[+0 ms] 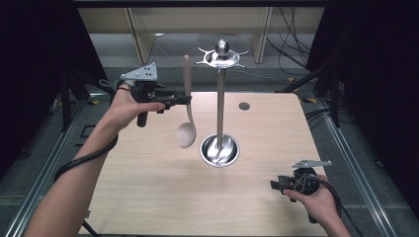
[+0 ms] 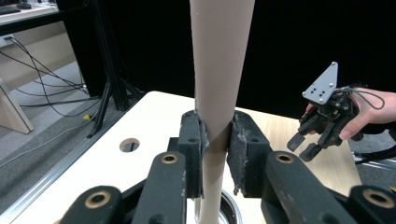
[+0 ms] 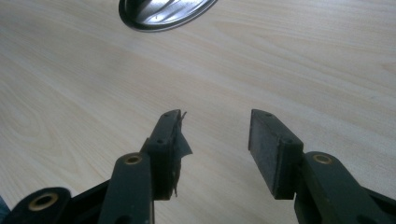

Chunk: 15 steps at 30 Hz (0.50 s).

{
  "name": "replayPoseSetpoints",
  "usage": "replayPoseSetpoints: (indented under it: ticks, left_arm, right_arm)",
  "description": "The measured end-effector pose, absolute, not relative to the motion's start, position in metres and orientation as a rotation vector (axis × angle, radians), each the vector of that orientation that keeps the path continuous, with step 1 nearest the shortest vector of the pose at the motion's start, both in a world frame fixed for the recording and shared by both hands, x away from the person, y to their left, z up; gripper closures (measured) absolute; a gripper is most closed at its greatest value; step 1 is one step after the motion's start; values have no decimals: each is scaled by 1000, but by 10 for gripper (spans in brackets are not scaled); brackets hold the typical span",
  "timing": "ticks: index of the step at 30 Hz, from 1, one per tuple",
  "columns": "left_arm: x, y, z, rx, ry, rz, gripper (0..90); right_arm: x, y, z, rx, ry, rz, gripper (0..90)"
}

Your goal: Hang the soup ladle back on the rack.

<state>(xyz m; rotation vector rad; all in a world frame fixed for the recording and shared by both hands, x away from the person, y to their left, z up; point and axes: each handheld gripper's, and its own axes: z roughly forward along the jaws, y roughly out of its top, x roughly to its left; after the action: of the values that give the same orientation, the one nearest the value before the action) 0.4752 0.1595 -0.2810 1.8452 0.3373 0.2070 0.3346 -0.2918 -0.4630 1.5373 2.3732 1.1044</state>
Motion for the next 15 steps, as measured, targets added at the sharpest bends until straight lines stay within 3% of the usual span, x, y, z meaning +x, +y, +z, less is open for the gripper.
replayPoseSetpoints:
  ticks: [15]
  left_arm:
    - [478, 155, -281, 1867, 319, 191, 751]
  right_arm:
    - [334, -291, -463, 1558, 2364, 1116, 548]
